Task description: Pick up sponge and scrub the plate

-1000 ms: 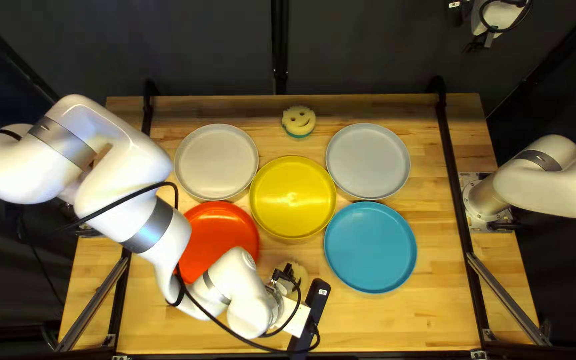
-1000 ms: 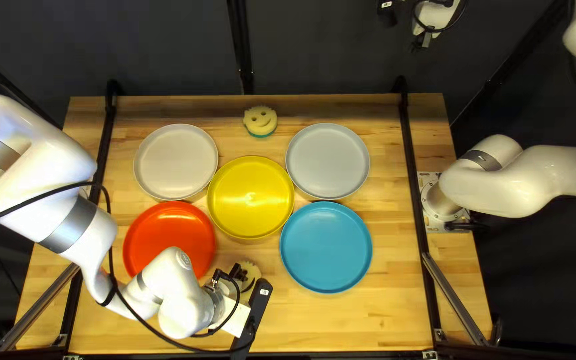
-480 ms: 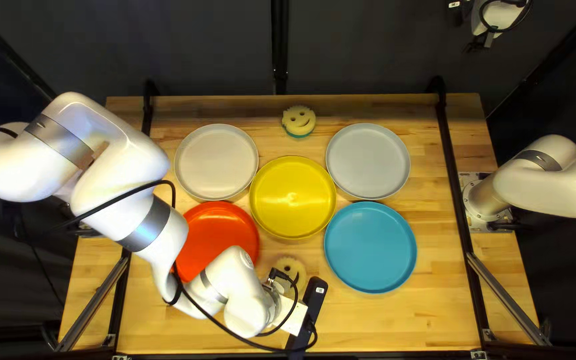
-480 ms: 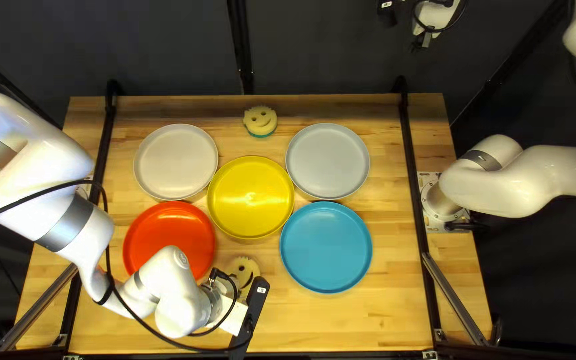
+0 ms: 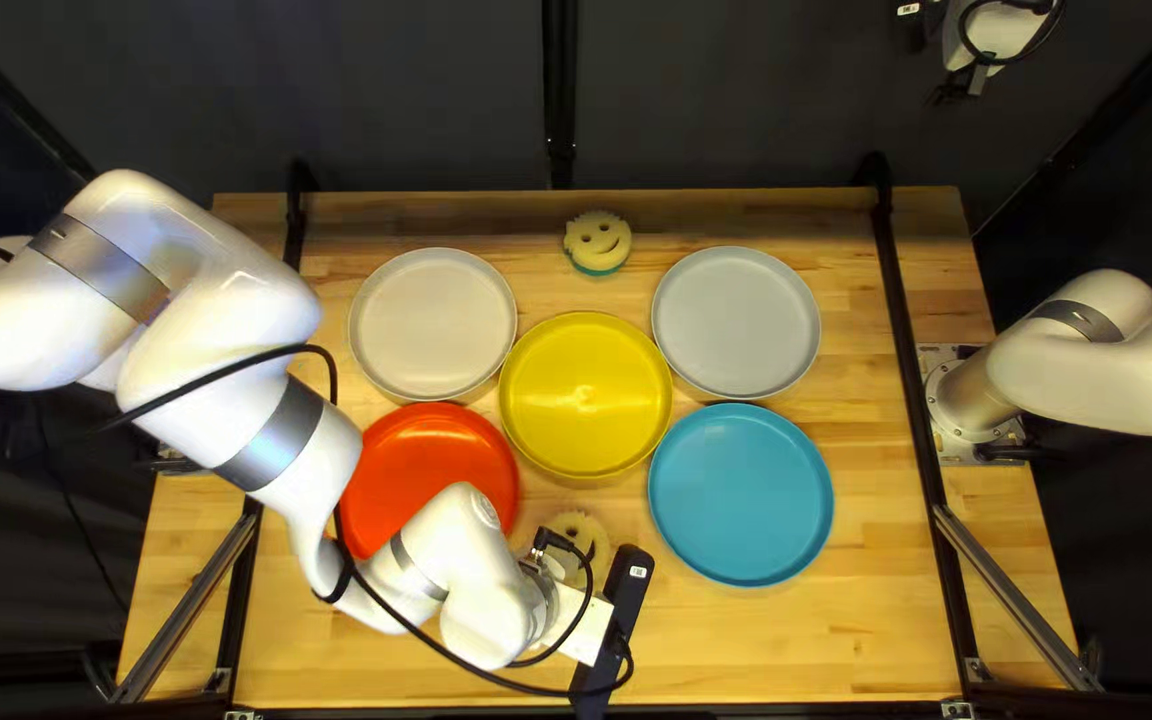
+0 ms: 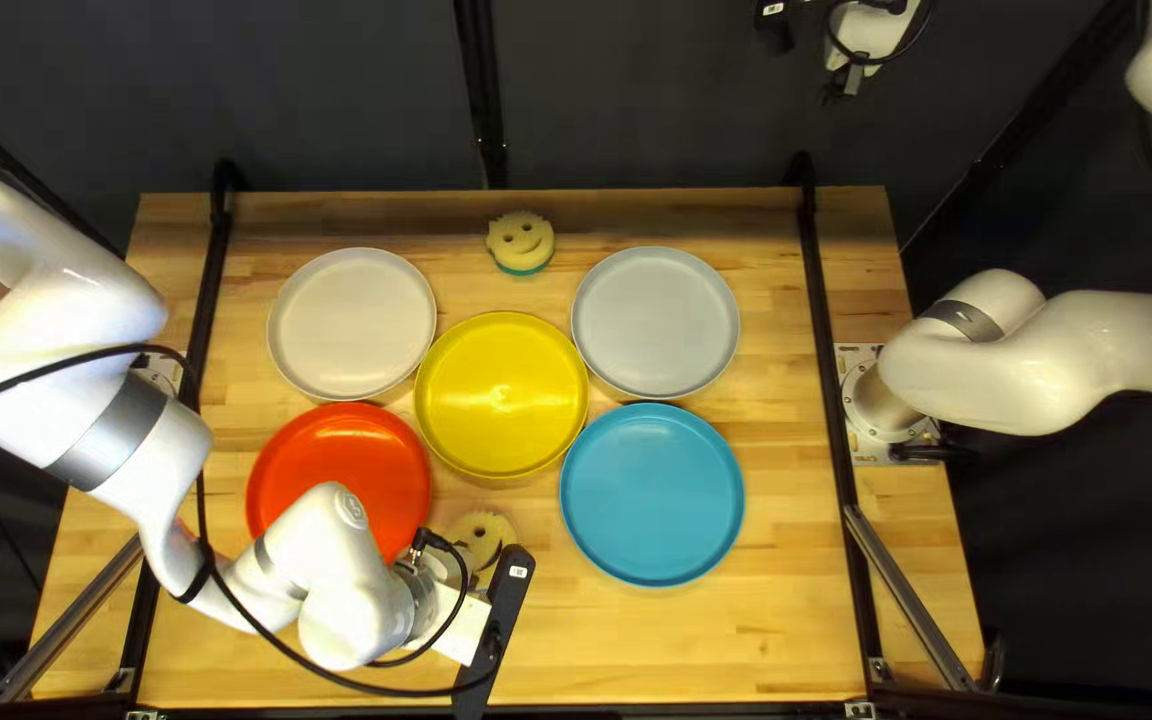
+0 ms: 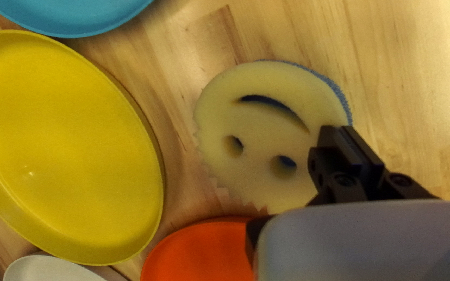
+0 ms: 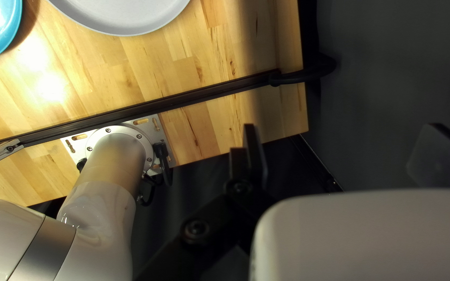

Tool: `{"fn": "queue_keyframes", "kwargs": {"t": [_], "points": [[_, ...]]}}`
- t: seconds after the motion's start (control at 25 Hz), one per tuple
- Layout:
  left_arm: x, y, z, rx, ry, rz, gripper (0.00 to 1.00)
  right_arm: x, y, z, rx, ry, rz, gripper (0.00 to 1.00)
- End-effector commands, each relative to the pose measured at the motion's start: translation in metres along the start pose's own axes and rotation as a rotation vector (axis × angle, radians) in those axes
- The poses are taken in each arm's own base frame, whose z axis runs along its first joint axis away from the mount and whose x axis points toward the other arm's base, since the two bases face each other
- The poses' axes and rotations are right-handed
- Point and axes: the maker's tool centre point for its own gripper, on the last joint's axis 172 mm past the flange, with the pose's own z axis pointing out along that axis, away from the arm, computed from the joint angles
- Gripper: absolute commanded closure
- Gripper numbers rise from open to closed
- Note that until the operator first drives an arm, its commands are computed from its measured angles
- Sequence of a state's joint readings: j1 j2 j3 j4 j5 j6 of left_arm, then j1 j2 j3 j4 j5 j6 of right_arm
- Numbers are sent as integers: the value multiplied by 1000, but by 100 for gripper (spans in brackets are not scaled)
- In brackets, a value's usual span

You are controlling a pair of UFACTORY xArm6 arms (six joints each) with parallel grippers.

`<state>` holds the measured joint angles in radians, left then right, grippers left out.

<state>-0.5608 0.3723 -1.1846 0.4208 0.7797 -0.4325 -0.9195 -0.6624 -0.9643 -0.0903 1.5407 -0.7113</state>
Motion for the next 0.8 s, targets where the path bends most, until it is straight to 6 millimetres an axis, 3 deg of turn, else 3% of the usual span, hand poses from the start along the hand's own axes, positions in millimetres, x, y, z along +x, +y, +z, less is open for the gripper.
{"fn": "queue_keyframes", "kwargs": {"t": [0.04, 0.44, 0.64, 0.8], "points": [[-1, -6, -11, 5, -14, 12, 100, 0, 0, 0, 0, 0, 0, 0], [-40, -9, -36, -25, -90, -15, 100, 0, 0, 0, 0, 0, 0, 0], [-74, -7, -39, -50, -121, -51, 100, 0, 0, 0, 0, 0, 0, 0], [-101, 5, -36, -75, -138, -88, 100, 0, 0, 0, 0, 0, 0, 0]]}}
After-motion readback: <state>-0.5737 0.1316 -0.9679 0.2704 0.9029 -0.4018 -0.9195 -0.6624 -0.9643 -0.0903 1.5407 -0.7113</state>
